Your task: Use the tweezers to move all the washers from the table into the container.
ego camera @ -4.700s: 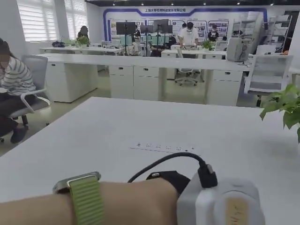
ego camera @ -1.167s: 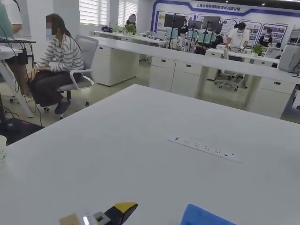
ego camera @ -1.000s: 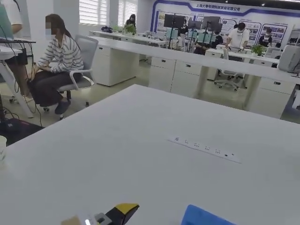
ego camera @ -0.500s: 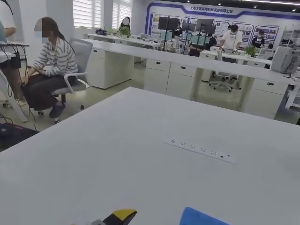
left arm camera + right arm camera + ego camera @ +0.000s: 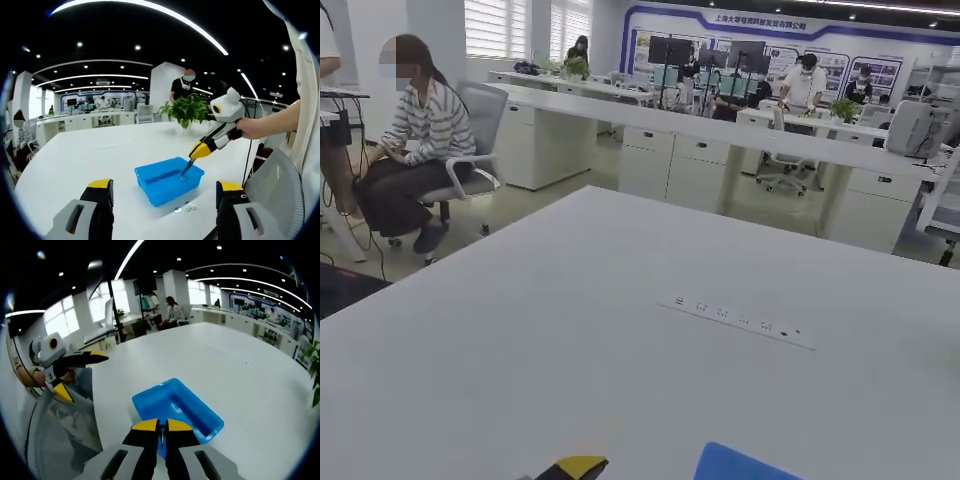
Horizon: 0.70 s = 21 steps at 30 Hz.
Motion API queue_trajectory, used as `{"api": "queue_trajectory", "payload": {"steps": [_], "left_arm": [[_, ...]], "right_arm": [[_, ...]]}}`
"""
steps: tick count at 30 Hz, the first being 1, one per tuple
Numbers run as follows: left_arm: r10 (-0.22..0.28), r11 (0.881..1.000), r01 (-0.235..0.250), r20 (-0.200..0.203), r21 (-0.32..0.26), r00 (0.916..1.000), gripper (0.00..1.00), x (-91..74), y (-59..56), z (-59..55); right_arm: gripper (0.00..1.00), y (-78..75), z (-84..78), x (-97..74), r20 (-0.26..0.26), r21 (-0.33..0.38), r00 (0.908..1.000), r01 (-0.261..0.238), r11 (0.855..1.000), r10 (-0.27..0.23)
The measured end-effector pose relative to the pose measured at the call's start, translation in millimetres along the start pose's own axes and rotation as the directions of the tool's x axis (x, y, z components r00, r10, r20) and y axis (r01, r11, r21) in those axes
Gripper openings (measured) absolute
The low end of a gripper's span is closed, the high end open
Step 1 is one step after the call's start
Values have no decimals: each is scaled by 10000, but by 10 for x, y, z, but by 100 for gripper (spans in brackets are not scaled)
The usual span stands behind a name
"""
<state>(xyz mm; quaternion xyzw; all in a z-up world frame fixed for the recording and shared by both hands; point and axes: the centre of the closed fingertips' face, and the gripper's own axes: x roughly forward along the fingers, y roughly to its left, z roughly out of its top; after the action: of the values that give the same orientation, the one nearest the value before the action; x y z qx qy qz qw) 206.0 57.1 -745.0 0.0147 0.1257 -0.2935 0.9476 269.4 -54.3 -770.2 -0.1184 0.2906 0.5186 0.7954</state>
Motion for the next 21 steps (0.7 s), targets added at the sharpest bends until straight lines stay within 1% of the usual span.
{"api": "queue_trajectory", "payload": {"steps": [2,3,4,5,6,7,8,9,10,11,12,13,14,15,16,17,18,19,20,21], "left_arm": [[-11,10000,12,-43,73,10000,85,1,-5,-6],[-24,10000,25,-59,85,10000,85,1,-8,-9],[-41,9999,41,-64,93,10000,84,3,-11,-10],[-42,9999,43,-77,111,10000,84,3,-11,-12],[-41,9999,42,-87,130,10000,84,2,-11,-13],[-57,9999,59,-109,130,9999,84,3,-14,-17],[-77,9999,78,-129,118,9999,83,4,-17,-21],[-93,9999,95,-162,125,9998,83,5,-20,-26],[-106,9998,109,-170,138,9998,83,5,-23,-27],[-121,9998,124,-174,149,9998,83,6,-26,-28],[-141,9998,144,-197,164,9997,82,7,-30,-32],[-148,9997,152,-213,182,9997,82,8,-32,-35],[-149,9997,153,-224,202,9996,82,9,-33,-37],[-152,9996,157,-233,215,9996,82,10,-34,-39],[-155,9996,161,-237,223,9996,82,10,-35,-40],[-160,9996,165,-246,224,9996,82,11,-36,-41],[-159,9996,165,-263,225,9995,82,10,-35,-44],[-153,9996,159,-267,236,9995,81,10,-33,-45],[-155,9996,161,-276,242,9995,81,10,-35,-47],[-154,9996,161,-286,242,9995,81,11,-35,-48]], "right_arm": [[0,167,62,-28,-54,-256,9989,-465,9986,464],[0,220,54,-29,-201,-332,9972,-728,9968,722],[0,270,39,-29,-385,-446,9952,-917,9948,900],[0,311,1,-16,-754,-894,9925,-1028,9907,962],[0,356,-38,-5,-1078,-1161,9885,-1180,9862,1056],[0,414,-77,18,-1415,-1490,9831,-1369,9793,1159],[1,477,-99,38,-1578,-1462,9780,-1598,9763,1364],[1,556,-138,74,-1815,-1472,9699,-1902,9706,1626],[1,582,-180,100,-2062,-1578,9643,-2001,9670,1659],[1,578,-234,124,-2357,-1856,9592,-2020,9616,1560],[1,570,-304,164,-2727,-2356,9527,-2017,9507,1345],[1,584,-353,185,-2994,-2537,9449,-2125,9436,1323],[1,609,-387,206,-3172,-2651,9385,-2256,9375,1361],[1,649,-407,242,-3226,-2724,9347,-2423,9312,1489],[1,681,-424,258,-3310,-2661,9297,-2561,9293,1614],[1,702,-450,262,-3446,-2601,9228,-2700,9271,1721],[1,723,-471,277,-3590,-2651,9170,-2790,9230,1740],[1,732,-495,275,-3758,-2734,9100,-2893,9174,1750],[1,748,-541,273,-4065,-2772,8960,-3071,9104,1785],[1,756,-557,280,-4147,-2850,8926,-3120,9063,1769]]}}
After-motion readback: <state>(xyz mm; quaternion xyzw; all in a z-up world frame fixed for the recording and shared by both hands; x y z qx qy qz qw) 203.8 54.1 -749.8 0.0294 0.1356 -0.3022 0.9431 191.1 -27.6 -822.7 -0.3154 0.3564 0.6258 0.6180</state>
